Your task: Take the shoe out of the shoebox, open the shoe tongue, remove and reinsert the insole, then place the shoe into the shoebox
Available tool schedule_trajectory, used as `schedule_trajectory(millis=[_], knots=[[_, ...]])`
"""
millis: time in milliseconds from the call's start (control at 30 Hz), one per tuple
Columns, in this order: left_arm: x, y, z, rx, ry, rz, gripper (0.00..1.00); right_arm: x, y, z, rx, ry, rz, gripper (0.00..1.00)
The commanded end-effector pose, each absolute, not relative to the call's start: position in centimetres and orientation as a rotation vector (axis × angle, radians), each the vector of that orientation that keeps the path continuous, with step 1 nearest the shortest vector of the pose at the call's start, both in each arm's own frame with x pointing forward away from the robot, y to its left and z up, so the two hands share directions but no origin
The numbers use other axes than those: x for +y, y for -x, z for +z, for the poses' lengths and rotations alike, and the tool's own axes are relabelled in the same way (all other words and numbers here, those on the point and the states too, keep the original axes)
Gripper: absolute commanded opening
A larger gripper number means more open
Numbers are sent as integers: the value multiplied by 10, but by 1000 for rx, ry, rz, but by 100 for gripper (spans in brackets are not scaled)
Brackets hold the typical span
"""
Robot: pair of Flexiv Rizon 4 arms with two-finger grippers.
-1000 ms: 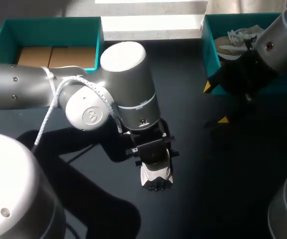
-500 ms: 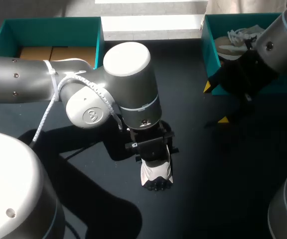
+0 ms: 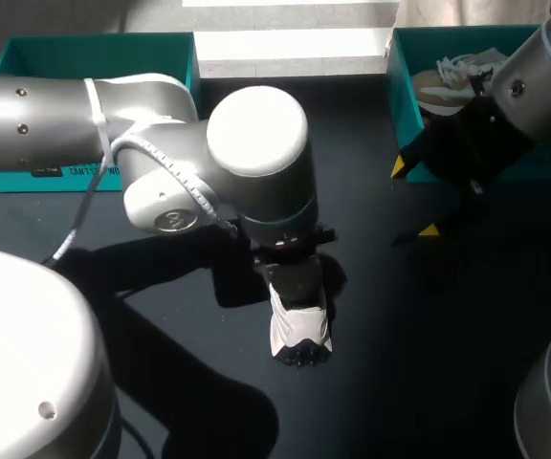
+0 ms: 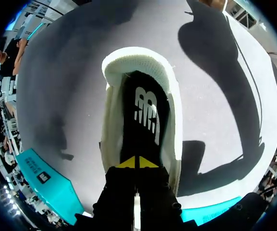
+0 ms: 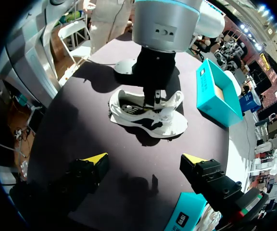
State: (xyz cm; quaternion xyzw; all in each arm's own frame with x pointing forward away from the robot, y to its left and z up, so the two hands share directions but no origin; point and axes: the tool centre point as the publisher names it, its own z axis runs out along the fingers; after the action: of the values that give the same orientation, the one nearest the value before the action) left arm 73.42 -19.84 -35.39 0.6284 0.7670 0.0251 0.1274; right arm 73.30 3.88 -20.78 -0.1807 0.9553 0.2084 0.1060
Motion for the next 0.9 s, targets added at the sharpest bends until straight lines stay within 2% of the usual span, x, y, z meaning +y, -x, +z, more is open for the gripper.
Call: schedule_trajectory(millis=[33,67,100,133,233,900], knots=[[-201,-735,-351,2218,-1791,132,13,40,-733,-208,2816,532,611,100],[-201,-736,-351,2220,-1777,133,39,40,-733,-208,2816,532,611,100],[-202,-737,-351,2220,-1776,133,54,40,-733,-208,2816,532,611,100],[-203,-737,-351,2223,-1777,132,75,40,-733,-208,2816,532,611,100],[-203,-738,-352,2226,-1778,128,100,40,-733,-208,2816,532,611,100],[-195,-743,-345,2234,-1847,163,100,40,-733,-208,2816,532,611,100]])
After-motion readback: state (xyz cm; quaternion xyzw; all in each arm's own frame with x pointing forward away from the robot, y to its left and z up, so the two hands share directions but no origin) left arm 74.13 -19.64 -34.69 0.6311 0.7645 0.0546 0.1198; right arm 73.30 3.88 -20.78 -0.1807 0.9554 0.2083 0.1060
